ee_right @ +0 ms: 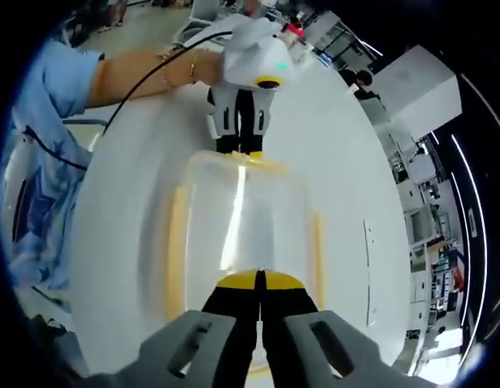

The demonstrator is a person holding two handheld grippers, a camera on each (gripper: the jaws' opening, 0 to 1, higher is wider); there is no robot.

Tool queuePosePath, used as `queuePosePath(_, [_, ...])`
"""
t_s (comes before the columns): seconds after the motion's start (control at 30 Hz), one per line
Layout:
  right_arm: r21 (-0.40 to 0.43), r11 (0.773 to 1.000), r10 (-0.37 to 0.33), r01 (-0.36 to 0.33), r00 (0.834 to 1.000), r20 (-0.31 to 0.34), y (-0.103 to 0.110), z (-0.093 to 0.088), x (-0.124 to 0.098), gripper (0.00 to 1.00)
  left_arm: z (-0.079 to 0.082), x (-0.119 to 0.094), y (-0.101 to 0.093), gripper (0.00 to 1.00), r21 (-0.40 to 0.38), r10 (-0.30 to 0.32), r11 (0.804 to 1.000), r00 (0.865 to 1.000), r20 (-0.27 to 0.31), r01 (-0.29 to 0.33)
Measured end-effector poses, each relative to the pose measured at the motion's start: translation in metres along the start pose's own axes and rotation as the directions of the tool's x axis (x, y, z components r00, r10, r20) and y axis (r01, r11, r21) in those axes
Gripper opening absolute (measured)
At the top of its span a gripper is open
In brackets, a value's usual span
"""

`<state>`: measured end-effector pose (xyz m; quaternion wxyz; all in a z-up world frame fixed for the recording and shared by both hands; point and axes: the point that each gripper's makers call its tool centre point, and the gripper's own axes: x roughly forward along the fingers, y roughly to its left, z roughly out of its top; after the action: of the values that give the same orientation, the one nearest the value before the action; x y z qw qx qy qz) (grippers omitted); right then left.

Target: Snap each plastic latch of the storage box into its locked position after aligning the lid with the box until every specified latch is closed and the lid sits flush.

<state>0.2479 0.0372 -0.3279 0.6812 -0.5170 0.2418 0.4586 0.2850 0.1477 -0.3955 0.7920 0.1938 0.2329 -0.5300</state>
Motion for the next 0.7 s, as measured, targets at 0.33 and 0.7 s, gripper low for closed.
queuePosePath(0.33, [-0.011, 1.000, -0.022, 0.022, 1.000, 0.023, -0.001, 0.002, 0.001, 0.00, 0.075, -0.055, 0.042, 0.07, -0.016, 0.263, 0.963, 0.925, 0.276, -0.269])
queuePosePath(0.7, [-0.015, 0.999, -0.048, 0.048, 0.998, 0.038, 0.000, 0.003, 0.001, 0.00, 0.139, -0.021, -0.021, 0.06, 0.237, 0.048, 0.968, 0.991, 0.124, -0.077])
